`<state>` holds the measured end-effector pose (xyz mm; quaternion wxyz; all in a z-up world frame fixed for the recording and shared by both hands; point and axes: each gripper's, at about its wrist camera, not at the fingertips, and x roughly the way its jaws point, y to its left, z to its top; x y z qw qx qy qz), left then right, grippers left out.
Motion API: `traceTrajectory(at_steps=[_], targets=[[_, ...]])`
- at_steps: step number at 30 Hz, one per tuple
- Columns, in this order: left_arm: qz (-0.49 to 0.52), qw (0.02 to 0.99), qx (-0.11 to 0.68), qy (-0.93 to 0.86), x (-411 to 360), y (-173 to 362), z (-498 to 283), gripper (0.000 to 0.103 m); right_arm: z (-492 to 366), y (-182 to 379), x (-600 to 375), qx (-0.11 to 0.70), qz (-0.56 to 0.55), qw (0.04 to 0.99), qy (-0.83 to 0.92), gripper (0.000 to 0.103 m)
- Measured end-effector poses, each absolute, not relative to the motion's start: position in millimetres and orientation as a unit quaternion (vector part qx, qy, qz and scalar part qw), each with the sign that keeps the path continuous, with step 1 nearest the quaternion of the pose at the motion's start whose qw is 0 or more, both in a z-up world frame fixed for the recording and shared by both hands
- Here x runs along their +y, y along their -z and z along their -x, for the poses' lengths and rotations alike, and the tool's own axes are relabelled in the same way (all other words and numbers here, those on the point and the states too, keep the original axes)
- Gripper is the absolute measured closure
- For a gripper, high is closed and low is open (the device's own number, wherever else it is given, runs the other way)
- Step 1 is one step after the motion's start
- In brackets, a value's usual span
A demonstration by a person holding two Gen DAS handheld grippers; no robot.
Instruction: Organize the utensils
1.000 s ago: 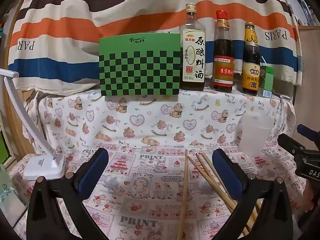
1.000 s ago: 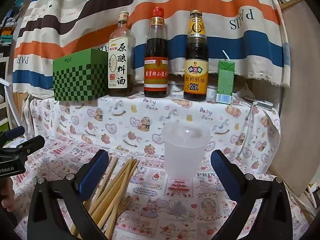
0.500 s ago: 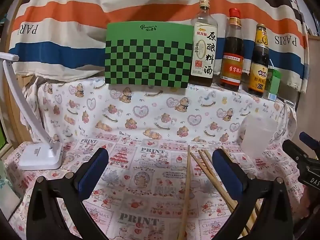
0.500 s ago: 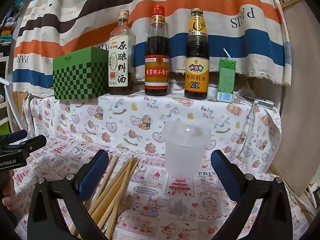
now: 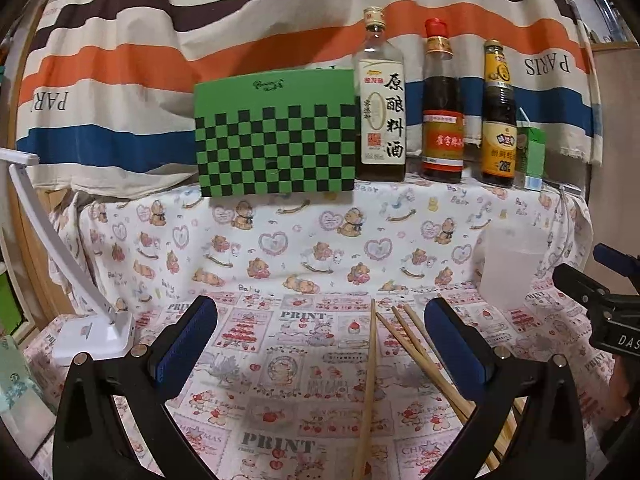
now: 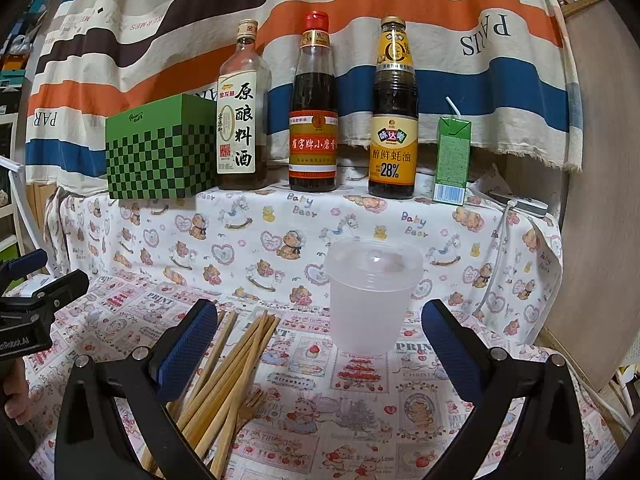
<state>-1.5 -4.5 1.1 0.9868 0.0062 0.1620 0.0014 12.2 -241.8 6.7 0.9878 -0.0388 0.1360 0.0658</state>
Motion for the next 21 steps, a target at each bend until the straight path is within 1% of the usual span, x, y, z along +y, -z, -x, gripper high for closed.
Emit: traceTrajectory(at_steps=[21], targets=[[0.001, 0.986, 0.167, -0.01, -3.2, -1.5, 1.7, 0.0, -12.1, -7.0, -241.2, 0.14, 0.035, 0.987, -0.067, 0.0]])
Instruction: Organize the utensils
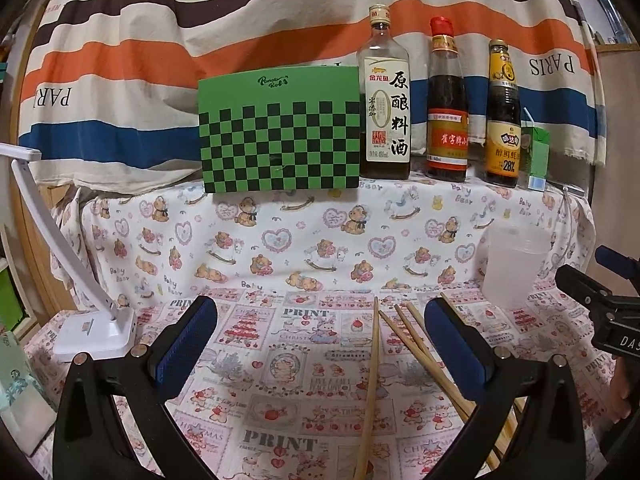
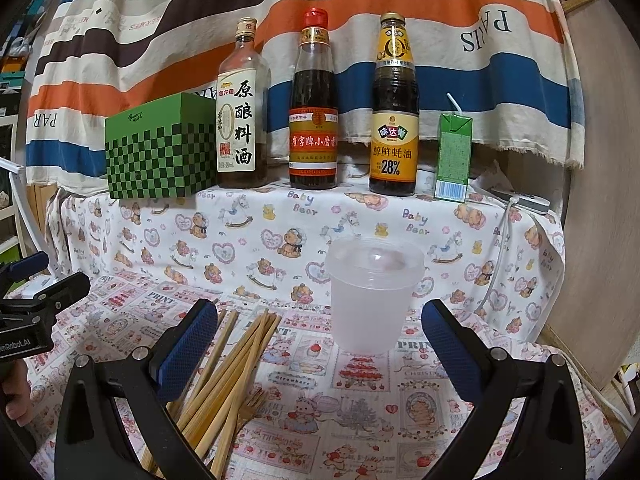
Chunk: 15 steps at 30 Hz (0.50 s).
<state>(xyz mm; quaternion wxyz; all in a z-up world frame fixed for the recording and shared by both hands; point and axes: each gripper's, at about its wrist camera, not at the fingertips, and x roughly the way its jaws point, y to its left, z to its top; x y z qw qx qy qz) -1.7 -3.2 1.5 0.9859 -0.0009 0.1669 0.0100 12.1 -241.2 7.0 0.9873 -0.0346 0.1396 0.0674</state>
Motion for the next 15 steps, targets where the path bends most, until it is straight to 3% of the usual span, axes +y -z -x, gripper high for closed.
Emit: traceTrajectory(at_steps=[15], targets=[[0.001, 0.986, 0.164, -0.02, -1.3, -1.8, 2.5, 0.0, -12.5, -6.7, -240.8, 0.139, 0.034, 0.987, -0.066, 0.0]])
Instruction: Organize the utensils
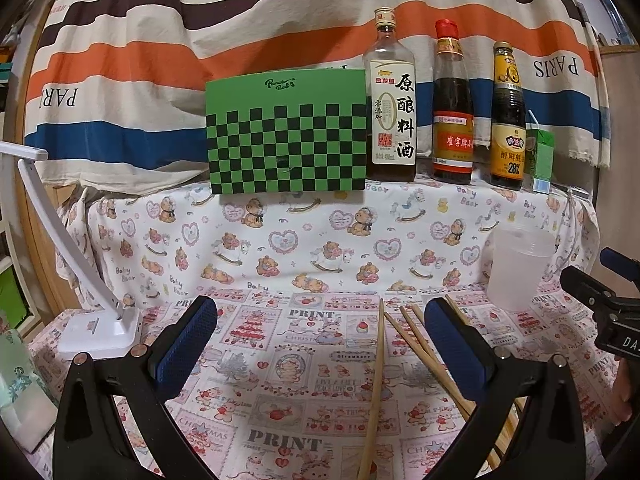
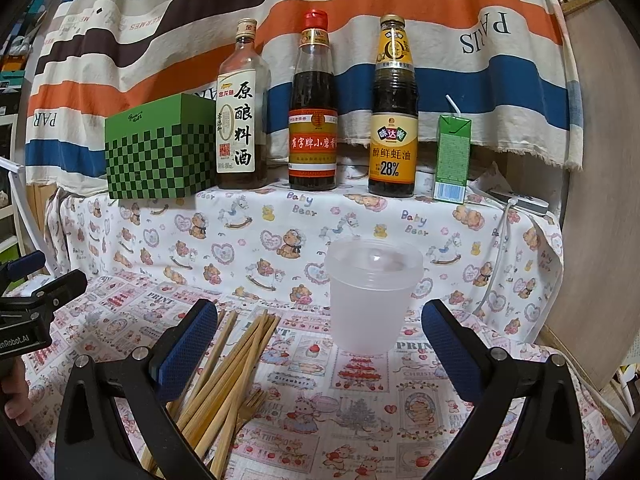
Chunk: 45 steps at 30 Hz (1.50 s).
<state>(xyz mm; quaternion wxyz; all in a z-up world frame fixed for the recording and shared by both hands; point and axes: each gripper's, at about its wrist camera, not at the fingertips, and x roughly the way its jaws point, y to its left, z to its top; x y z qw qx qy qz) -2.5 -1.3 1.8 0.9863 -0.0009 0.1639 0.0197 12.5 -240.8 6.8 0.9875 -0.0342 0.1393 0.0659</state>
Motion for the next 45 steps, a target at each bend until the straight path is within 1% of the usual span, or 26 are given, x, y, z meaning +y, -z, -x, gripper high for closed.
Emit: traceTrajectory(at_steps=[45], targets=[[0.004, 0.984, 0.173, -0.03, 2.9, 1.7, -0.2, 0.0, -12.1, -5.0, -236.5, 0.141, 0.047, 0.986, -0.077, 0.0]])
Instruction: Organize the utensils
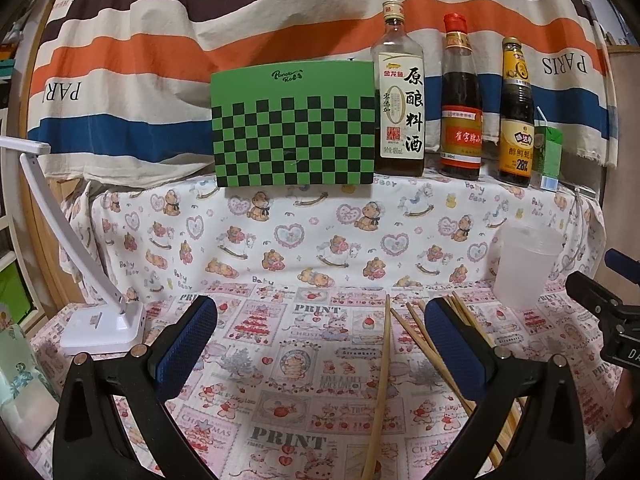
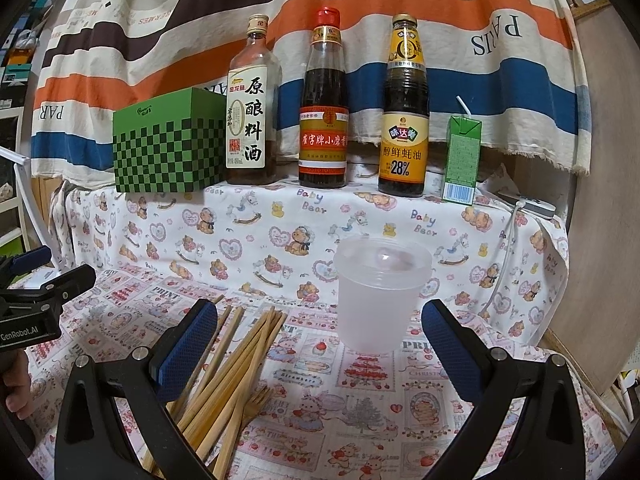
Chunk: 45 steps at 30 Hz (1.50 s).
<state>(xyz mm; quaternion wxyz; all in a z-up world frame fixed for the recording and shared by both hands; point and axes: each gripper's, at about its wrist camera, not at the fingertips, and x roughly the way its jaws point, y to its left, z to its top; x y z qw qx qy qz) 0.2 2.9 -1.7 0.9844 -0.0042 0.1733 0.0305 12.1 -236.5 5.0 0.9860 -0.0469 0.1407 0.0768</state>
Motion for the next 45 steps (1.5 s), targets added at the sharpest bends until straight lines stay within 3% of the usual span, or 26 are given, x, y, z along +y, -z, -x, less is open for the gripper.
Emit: traceTrajectory(at_steps=[26, 38, 45], targets=[[0.003, 0.984, 0.176, -0.032, 1, 2, 0, 0.0, -14, -3, -236, 0.144, 0.047, 0.985, -0.078, 0.0], [0.018, 0.975, 0.221, -0.021, 9, 7, -13, 0.0, -18, -3, -242, 0.157, 0.031, 0.985, -0.058, 0.0], [0.012, 0.967, 0.256, -0.003, 6, 13, -21, 0.005, -6, -6, -246, 0.118, 0.019, 0.992, -0.035, 0.0]])
